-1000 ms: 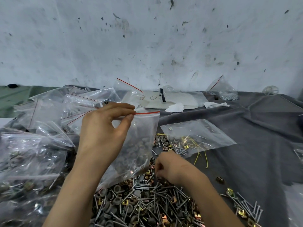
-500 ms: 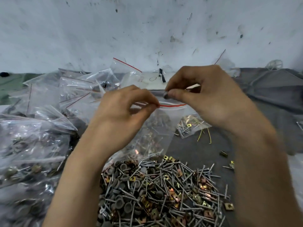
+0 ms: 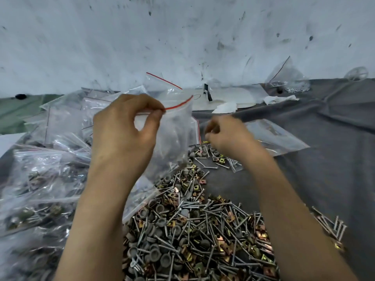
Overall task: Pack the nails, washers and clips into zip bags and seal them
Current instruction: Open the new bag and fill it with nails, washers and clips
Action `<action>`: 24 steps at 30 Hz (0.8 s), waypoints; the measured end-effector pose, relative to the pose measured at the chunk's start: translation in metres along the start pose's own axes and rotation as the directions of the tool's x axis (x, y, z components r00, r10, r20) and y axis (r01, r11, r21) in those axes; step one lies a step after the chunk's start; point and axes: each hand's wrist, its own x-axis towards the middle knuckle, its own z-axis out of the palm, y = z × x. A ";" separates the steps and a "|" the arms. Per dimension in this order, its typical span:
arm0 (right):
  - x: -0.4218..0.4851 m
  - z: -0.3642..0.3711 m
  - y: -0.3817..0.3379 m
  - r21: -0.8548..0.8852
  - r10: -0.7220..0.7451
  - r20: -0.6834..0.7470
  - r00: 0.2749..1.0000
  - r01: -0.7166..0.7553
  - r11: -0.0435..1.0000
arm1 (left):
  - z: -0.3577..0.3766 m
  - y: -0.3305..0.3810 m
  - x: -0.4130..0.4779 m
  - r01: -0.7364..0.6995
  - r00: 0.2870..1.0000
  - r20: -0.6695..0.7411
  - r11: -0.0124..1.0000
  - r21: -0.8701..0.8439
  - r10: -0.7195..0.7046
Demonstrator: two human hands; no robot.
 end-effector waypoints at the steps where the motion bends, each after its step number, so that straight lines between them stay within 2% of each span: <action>1: 0.005 0.012 0.006 -0.039 0.016 0.084 0.996 -0.012 0.999 | -0.001 -0.001 0.001 0.013 1.000 -0.027 1.000 0.012 -0.013; 4: 0.012 0.046 0.018 -0.061 0.003 0.241 0.970 0.012 0.998 | -0.002 -0.002 0.001 0.042 0.997 -0.072 0.999 0.019 -0.040; 6: 0.013 0.062 0.023 -0.070 -0.022 0.297 0.954 0.045 0.997 | -0.002 -0.002 0.001 0.051 0.996 -0.071 0.999 0.019 -0.050; 16: 0.016 0.084 0.031 0.021 -0.114 0.204 0.972 0.112 0.993 | -0.004 -0.007 0.002 0.080 0.996 -0.049 0.996 -0.027 -0.081; 24: 0.019 0.090 0.031 0.059 -0.087 0.158 0.984 0.079 0.995 | -0.004 -0.009 0.002 0.110 0.993 -0.033 0.992 -0.063 -0.112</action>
